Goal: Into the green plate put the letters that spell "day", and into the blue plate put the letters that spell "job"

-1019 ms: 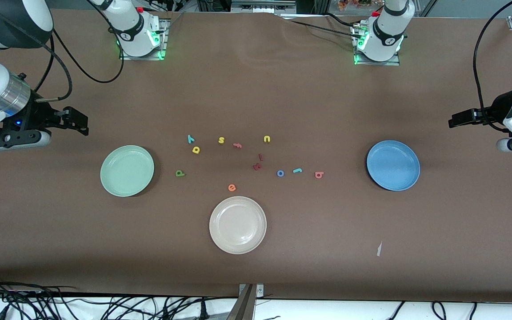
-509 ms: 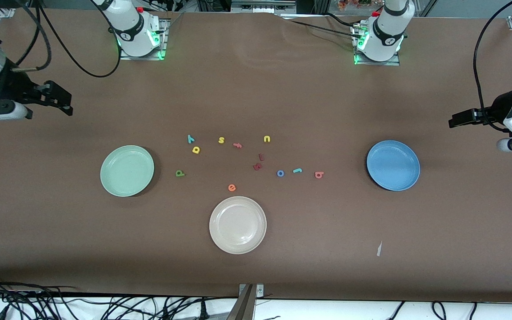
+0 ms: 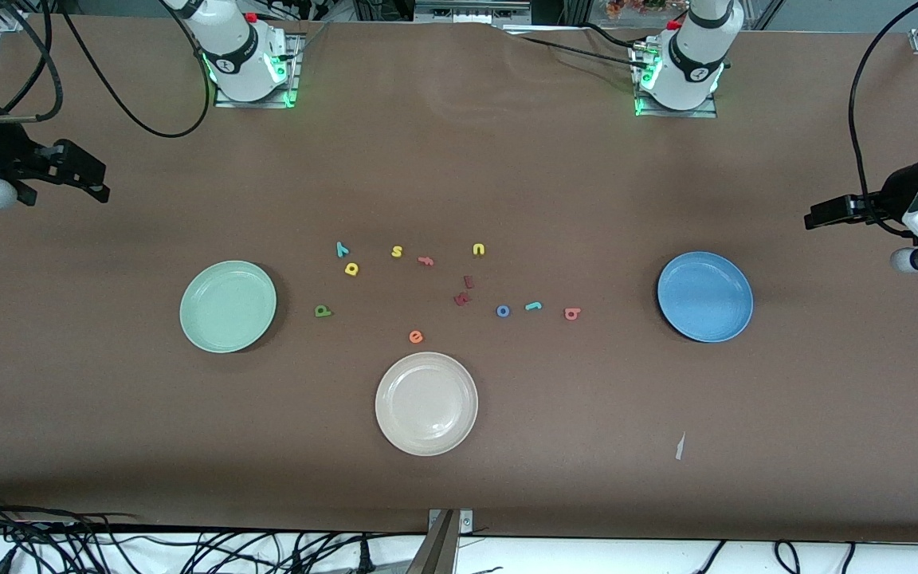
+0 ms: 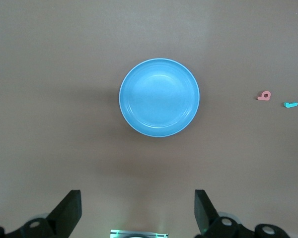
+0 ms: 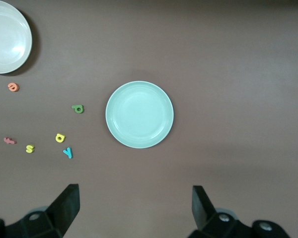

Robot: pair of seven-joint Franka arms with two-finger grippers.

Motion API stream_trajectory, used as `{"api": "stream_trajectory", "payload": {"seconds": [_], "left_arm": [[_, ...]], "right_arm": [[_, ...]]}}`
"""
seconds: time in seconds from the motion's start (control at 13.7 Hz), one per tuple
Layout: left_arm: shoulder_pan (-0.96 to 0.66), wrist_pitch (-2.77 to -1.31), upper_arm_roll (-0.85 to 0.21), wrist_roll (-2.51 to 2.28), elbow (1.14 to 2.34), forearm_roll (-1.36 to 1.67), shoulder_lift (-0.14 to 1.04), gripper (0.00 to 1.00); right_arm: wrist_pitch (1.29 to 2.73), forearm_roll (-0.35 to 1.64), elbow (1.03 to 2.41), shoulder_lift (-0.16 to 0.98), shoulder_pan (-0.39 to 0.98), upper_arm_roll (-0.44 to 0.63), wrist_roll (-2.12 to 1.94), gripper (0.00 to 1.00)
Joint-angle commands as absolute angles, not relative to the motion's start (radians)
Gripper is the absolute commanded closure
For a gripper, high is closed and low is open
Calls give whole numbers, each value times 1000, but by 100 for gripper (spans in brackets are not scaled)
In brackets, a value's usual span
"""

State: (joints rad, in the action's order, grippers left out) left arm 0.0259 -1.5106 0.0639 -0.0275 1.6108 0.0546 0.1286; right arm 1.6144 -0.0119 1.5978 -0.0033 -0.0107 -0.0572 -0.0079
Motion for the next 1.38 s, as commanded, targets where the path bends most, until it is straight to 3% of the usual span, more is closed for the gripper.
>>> {"api": "stream_trajectory", "payload": {"seconds": [0.0,1.31], "left_arm": [[29,-1499,60,-21,1588,32,140,0],[34,-1499,61,-20,1586,32,161,0]], "right_arm": [[1597,-2,1626,-38,-15,-48,-28,0],[1608,-2,1647,-48,-15,-49,-28,0]]}}
